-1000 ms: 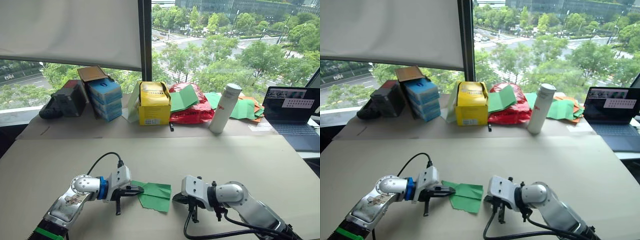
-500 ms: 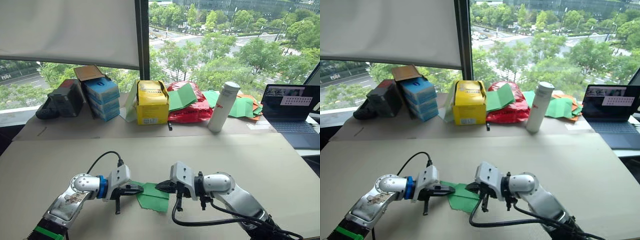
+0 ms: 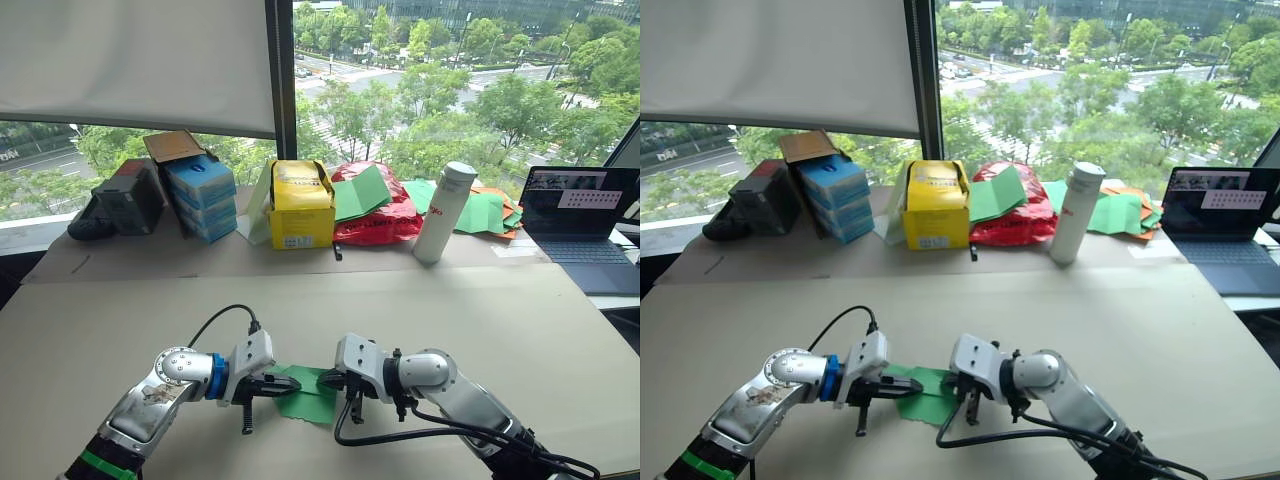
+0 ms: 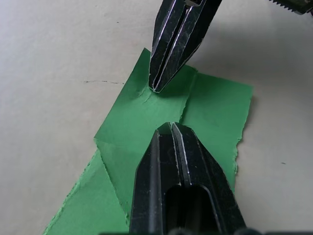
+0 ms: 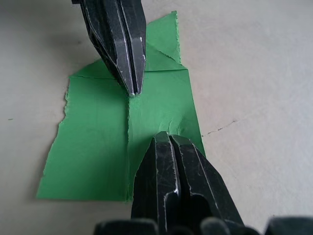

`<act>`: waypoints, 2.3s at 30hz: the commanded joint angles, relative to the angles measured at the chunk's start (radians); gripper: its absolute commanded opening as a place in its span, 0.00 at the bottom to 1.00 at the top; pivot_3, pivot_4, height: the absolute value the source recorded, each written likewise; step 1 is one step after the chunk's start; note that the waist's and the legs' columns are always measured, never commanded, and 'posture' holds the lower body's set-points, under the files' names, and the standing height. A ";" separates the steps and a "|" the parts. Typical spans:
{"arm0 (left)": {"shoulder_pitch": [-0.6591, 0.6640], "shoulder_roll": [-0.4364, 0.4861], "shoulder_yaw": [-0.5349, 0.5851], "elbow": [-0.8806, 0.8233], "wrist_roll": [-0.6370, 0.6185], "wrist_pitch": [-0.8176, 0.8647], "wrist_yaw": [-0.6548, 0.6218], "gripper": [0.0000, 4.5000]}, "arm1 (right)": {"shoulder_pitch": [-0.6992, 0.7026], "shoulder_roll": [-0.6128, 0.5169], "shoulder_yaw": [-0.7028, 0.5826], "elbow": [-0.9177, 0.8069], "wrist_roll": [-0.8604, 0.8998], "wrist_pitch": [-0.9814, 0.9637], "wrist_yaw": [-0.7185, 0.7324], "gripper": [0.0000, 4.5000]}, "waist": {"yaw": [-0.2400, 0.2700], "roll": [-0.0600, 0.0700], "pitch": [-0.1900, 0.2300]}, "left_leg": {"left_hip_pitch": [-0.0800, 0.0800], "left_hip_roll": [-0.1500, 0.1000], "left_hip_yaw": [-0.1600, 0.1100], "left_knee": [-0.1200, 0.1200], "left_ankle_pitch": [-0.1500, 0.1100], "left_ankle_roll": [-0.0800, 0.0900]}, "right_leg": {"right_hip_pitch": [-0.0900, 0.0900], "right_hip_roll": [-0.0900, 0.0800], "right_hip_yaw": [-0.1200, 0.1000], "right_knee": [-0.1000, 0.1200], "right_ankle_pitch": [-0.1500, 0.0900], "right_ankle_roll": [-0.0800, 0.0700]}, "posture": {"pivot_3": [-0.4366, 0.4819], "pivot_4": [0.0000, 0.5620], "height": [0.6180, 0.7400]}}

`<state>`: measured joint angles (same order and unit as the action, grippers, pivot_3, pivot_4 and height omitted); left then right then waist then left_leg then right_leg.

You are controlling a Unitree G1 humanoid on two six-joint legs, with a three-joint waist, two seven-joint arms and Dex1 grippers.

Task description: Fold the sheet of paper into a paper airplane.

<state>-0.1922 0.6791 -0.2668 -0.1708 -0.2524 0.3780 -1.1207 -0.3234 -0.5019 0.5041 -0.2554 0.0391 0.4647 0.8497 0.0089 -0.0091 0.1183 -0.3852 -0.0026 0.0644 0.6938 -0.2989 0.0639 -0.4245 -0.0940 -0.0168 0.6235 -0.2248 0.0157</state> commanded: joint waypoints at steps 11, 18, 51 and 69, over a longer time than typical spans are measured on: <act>0.033 0.059 -0.028 0.147 0.100 -0.108 -0.004 0.00 | 0.025 -0.010 0.014 -0.008 -0.028 0.055 0.004 0.00 | 0.000 0.000 0.000 | 0.003 0.000 0.000 0.000 0.000 0.000 | 0.001 0.000 0.000 0.000 0.000 0.000 | 0.48 0.27 1.00; 0.088 0.115 0.030 0.154 0.071 -0.112 -0.018 0.00 | 0.035 -0.015 0.012 -0.028 -0.027 0.066 0.006 0.00 | -0.010 0.001 -0.001 | 0.006 0.001 0.000 -0.003 0.000 0.000 | 0.001 0.000 0.001 0.000 -0.001 -0.002 | 0.48 0.27 1.00; 0.155 0.200 0.297 -0.099 -0.140 0.057 0.009 0.00 | 0.014 0.018 -0.053 -0.105 0.017 0.086 -0.003 0.00 | -0.022 -0.003 0.004 | 0.007 0.001 0.000 -0.015 0.004 -0.008 | -0.002 0.000 0.001 0.001 -0.004 -0.007 | 0.48 0.27 1.00; 0.133 0.189 0.360 -0.175 -0.305 0.223 0.016 0.00 | -0.012 0.019 -0.180 -0.119 0.226 0.263 0.002 0.49 | -0.020 -0.012 0.014 | -0.004 0.000 0.000 -0.013 0.007 -0.010 | -0.012 0.003 -0.001 0.004 -0.003 -0.006 | 0.48 0.27 1.00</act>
<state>-0.0440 0.8710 0.0955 -0.3179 -0.5518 0.6113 -1.1085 -0.3305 -0.4872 0.3355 -0.3793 0.2412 0.7326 0.8362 -0.0110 -0.0209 0.1324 -0.3893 -0.0028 0.0646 0.6815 -0.2921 0.0540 -0.4358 -0.0905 -0.0182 0.6279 -0.2282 0.0097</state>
